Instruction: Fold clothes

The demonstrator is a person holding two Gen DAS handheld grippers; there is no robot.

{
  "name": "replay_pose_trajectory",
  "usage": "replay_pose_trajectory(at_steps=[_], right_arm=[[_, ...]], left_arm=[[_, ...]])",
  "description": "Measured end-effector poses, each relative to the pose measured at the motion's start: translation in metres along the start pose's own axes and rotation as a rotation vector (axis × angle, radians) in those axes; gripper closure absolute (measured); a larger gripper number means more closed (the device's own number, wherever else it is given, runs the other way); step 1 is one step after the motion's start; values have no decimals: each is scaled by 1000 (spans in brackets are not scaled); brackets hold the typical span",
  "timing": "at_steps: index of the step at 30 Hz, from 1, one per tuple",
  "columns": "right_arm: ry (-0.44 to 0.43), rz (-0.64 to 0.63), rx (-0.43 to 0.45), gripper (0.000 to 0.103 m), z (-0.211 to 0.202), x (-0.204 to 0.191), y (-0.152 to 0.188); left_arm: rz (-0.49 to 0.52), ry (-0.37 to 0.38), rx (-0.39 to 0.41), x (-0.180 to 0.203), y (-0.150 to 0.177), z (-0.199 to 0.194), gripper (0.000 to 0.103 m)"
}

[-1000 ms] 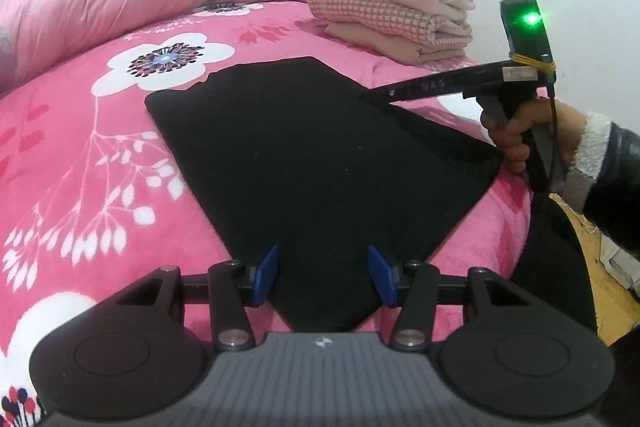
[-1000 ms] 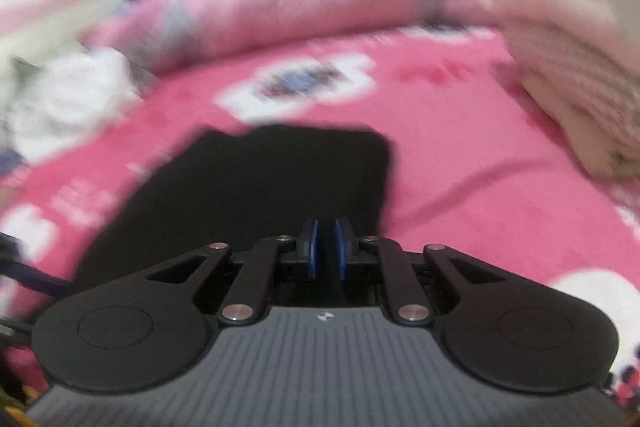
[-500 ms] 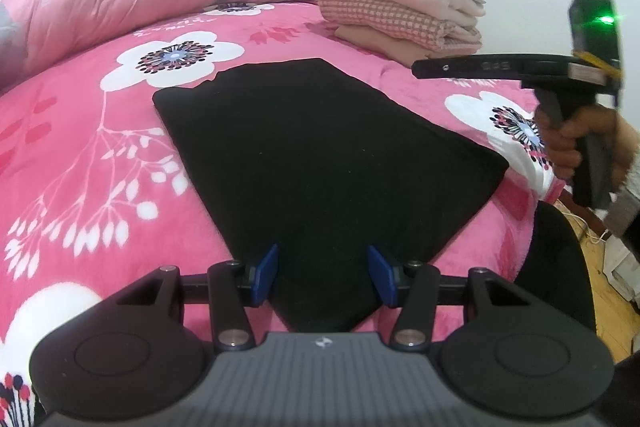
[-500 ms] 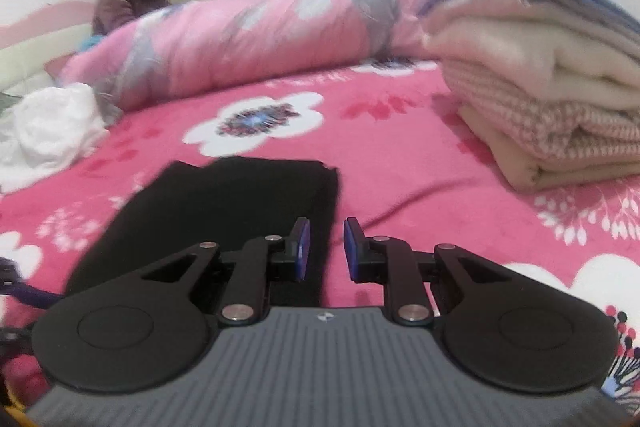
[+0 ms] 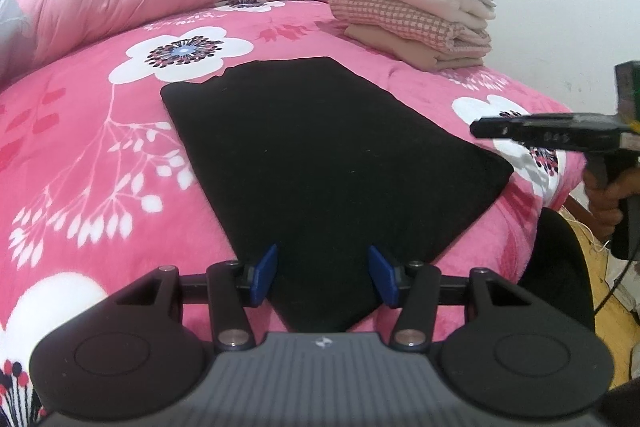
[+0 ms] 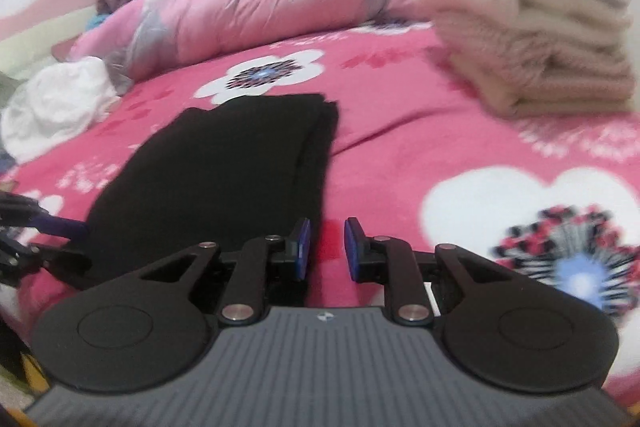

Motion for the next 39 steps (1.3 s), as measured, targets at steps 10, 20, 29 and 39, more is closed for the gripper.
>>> replay_pose_trajectory(at_steps=[10,20,29,39], right_arm=[[-187,-50,17,86,-1,-46,1],[-125,48,-18,88,-20,-18,28],[-109,14,45,86,-35,-26,8],[-124,113,-1,82,-26,-28,9]], left_arm=[[-6,-10,-9,1,-1,1,50],[-7,-16,-12,2,-1,1,48],[-35,-51,10,-1,-8,-11,45],[-30,-109,14,3,-15,-17,43]])
Point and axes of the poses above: each gripper's, at about its wrist camera, not at the fingertips, and z roughly the way its jaws point, x to its right, y to its underside, the point moved 5 cm from there along z, roughly the way its jaws point, and after that the axes turned 7 degrees about y, right-handed, at the moved point
